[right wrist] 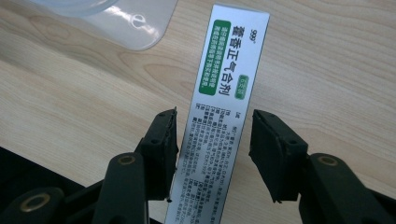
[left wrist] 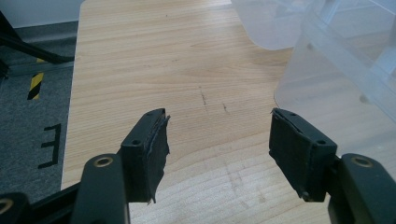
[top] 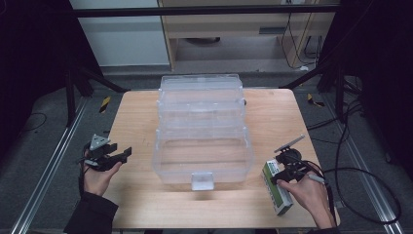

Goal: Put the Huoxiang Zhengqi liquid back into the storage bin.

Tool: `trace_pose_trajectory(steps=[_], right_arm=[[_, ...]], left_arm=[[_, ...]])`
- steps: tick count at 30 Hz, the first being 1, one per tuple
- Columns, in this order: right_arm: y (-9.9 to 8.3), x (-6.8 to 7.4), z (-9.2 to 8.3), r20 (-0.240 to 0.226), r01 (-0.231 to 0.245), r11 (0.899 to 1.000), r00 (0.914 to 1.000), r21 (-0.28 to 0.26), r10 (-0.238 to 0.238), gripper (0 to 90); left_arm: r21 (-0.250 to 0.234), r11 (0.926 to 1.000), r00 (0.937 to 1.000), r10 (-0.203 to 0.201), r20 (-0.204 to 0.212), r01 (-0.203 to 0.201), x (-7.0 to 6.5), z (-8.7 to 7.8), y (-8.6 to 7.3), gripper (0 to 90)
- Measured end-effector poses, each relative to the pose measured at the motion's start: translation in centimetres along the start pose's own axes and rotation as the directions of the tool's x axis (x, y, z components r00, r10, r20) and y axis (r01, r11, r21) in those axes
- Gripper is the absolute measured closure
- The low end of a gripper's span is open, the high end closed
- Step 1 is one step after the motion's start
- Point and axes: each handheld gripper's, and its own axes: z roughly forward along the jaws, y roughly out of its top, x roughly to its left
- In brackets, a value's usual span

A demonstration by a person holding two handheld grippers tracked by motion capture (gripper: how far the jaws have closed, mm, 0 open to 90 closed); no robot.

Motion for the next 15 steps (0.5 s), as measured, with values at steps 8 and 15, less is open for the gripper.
trace_pose_trajectory(steps=[8, 15], right_arm=[[0.06, 0.06, 0.61, -0.003, -0.006, 1.000, 1.0000, 0.027, 0.006, 56.5], [0.35, 0.11, 0.54, 0.019, -0.019, 0.998, 0.9997, 0.057, 0.018, 61.1]], left_arm=[[0.006, 1.0000, 1.0000, 0.001, -0.001, -0.001, -0.06, 0.13, -0.07, 36.7], [0.010, 1.0000, 1.0000, 0.001, 0.000, -0.001, -0.04, 0.21, -0.11, 36.7]])
